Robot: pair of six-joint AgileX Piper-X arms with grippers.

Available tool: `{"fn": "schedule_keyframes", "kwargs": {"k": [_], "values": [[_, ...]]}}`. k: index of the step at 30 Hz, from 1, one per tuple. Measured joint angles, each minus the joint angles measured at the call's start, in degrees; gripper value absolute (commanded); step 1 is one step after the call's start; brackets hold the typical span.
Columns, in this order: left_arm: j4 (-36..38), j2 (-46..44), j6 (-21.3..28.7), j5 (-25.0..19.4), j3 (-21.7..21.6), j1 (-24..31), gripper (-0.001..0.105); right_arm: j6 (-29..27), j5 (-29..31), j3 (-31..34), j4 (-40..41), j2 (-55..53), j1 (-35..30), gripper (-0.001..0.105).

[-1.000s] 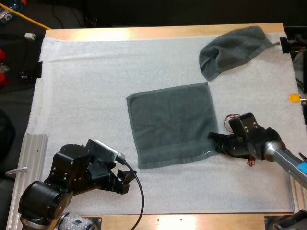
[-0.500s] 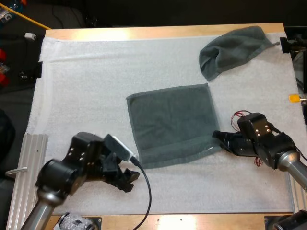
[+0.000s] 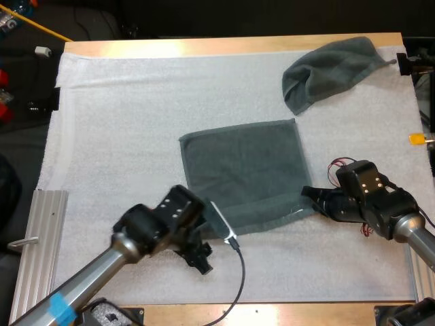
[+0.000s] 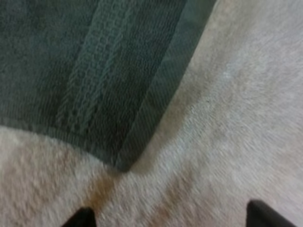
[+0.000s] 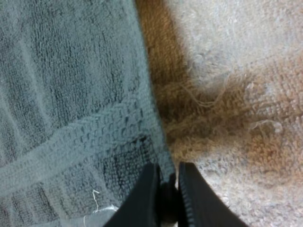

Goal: Pick towel from pile, fold and stack

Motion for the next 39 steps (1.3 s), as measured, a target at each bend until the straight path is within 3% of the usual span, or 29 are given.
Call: {"fn": "schedule_keyframes", "kwargs": {"k": [8, 24, 30, 37, 39], "values": [[-4.0, 8.7, 0.2, -2.7, 0.0, -0.8, 0.06, 0.0, 0.0, 0.0, 0.0, 0.0, 0.0, 0.0], [-10.7, 19.9, 0.2, -2.7, 0.0, -0.8, 0.06, 0.0, 0.1, 0.0, 0.8, 0.0, 0.0, 0.0], [-11.7, 21.3, 2.6, -2.7, 0.0, -0.8, 0.06, 0.0, 0.1, 0.0, 2.6, 0.0, 0.0, 0.0], [-11.7, 21.3, 3.2, -3.1, 0.0, -0.8, 0.028, 0.0, 0.1, 0.0, 2.9, 0.0, 0.0, 0.0], [-11.7, 21.3, 3.2, -3.1, 0.0, -0.8, 0.024, 0.0, 0.1, 0.0, 3.0, 0.0, 0.0, 0.0]]}}
